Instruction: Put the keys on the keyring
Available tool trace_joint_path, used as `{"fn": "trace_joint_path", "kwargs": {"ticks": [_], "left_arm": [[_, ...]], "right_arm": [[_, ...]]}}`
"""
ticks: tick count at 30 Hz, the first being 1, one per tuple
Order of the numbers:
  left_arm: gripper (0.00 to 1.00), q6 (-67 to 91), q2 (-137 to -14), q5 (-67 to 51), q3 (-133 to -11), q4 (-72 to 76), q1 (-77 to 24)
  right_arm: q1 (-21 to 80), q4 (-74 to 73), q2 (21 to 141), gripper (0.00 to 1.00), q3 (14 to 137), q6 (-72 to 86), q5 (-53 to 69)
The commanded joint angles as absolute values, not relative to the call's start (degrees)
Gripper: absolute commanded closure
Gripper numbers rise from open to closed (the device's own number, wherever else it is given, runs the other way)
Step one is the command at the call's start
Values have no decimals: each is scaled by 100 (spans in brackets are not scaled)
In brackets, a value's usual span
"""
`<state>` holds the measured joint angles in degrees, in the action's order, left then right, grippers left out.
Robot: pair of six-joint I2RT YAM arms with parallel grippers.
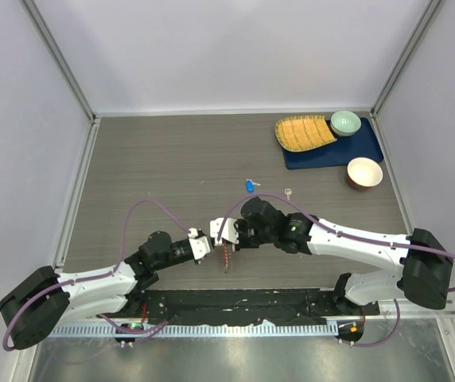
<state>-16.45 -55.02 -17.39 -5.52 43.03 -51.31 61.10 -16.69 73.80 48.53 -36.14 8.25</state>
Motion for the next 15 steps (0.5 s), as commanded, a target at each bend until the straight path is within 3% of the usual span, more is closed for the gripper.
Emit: {"fn": "trace_joint_path", "kwargs": {"ticks": [1,15], "left_arm": [[100,-1600,-5511,-1916,-668,4878,-5150],[100,-1582,-5564,-2048,-721,4878,-5159]], "right_arm": [[6117,-1424,7260,99,4913,-3647,1072],[6117,-1345,7330,99,4939,-3665,1450]]}}
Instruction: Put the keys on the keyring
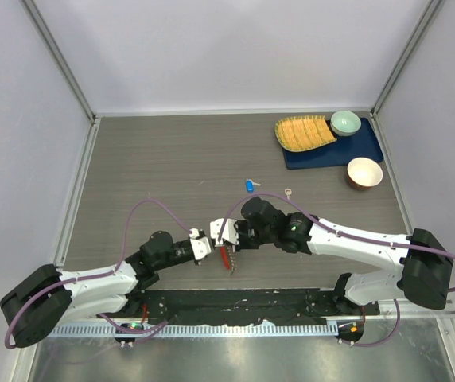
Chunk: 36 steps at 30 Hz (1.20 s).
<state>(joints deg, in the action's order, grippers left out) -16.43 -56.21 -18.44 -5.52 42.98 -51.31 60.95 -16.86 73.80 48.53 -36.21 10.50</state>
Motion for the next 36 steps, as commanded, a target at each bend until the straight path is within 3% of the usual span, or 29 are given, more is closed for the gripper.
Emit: {"fn": "trace_joint_path", "kwargs": {"ticks": [1,36], "left_arm": [[100,-1582,-5563,-2039,-712,4878,-5150],[100,-1732,-5467,-2505,-747,4790,-5159]], "right_arm": [[6117,-1353,7356,99,4939,-3674,1476],[6196,-1477,7357,99,5089,-3753,1477]]}}
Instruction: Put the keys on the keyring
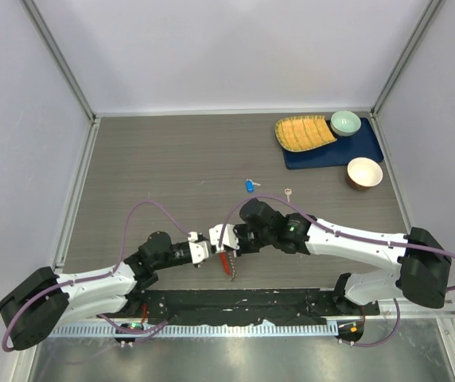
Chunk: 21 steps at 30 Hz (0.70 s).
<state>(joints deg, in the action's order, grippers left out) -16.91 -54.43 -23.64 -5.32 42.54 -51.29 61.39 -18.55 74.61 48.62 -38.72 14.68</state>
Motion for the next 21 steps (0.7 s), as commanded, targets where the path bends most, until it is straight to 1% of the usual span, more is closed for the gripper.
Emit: {"fn": "trace_joint_path", "kwargs": {"ticks": [1,13,21], "left_arm": [[100,-1731,-5475,-2453,-756,4764,-5150],[100,-1653,-5607,-2030,-1090,4000,-5150],[100,-1573,-5678,-2039,-1178,3885,-5159]], "right_arm": [[6196,-1450,7339,99,5098,-3736,1433],[6196,-1863,7225,99,5405,-3630,949],[6196,-1889,7400,99,5467,-3568,1151]]}}
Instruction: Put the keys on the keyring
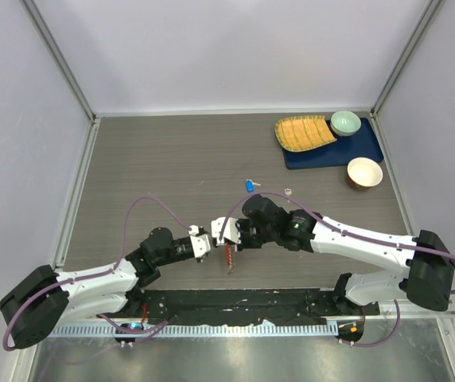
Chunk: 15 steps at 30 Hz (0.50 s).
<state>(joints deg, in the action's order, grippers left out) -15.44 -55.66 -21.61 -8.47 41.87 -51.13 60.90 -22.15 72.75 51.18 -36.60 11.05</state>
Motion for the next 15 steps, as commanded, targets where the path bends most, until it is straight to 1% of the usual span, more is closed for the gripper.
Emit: {"fn": "trace_joint_path", "kwargs": {"ticks": [1,6,15], "left_arm": [[100,-1573,-5686,-2030,-1204,3833,-5150],[100,-1529,-5704,-1960,-1309,3621,-5150],[100,-1520,-5634,-2004,-1231,3709,-5159]], "right_arm": [[6188,-1898,7426,99,5493,-3560,1117],[6196,-1995,7488,99,5520,-3568,1037],[6196,-1811,7620,99,5493,-3454,1151]]}}
